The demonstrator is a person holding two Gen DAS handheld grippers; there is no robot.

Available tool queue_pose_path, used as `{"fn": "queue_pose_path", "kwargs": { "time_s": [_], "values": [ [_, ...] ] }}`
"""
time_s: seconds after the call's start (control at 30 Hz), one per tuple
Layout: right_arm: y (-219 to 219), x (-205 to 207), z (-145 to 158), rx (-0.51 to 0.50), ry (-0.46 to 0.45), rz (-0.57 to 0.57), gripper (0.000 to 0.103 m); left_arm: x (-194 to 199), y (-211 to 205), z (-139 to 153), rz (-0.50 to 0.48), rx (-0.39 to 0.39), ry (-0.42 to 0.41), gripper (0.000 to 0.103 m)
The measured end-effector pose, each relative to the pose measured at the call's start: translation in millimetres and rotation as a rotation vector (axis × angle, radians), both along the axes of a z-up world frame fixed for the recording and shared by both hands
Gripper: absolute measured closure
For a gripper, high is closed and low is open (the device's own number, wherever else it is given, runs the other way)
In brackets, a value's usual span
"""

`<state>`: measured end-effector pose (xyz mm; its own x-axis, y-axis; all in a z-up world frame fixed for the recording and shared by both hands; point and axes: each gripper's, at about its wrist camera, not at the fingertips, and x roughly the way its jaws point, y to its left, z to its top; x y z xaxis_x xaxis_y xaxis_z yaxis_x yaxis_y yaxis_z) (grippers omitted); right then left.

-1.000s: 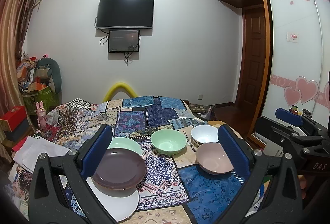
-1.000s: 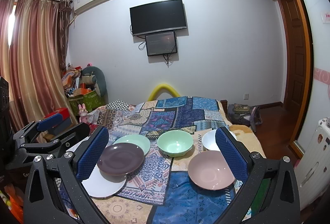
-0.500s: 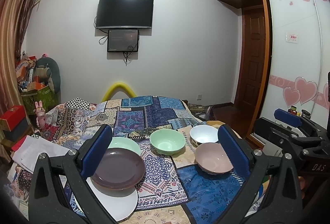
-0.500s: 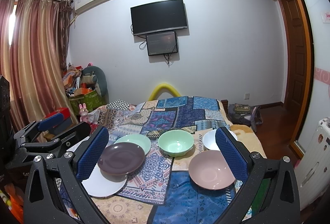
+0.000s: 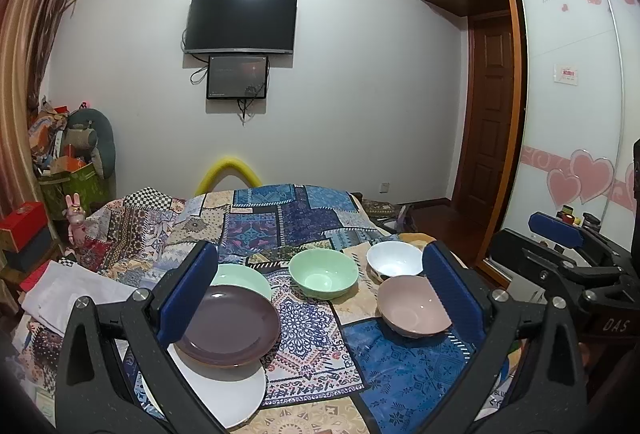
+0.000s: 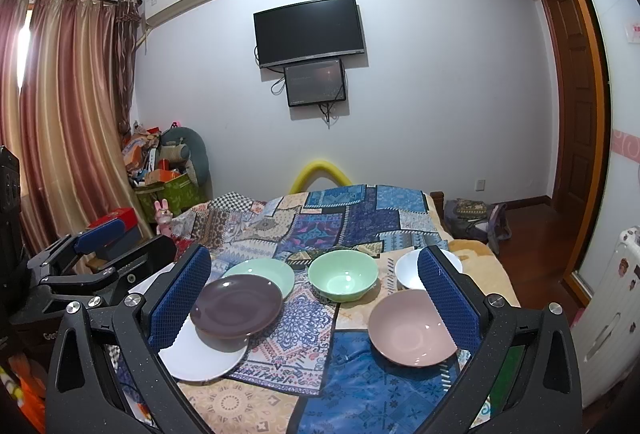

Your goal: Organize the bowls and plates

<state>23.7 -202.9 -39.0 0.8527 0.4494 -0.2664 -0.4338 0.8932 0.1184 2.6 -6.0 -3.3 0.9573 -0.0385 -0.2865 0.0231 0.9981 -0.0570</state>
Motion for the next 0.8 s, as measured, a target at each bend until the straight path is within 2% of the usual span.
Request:
{"fn": "queue_pose_path", "kwargs": {
  "time_s": [0.3,0.73,0.8],
  "values": [
    [15,16,-8,-0.018,0.039,0.021,0.000,10,15,-8,0.001,-0.004,0.012,0.000],
    [58,58,-36,-0.078,0.124,0.080,0.000,60,83,-45,0.058,0.010,0.144,0.000],
    [66,66,-41,-0.084,0.135,0.085,0.000,68,95,-52,0.058,0.011,0.165,0.004]
  ]
}}
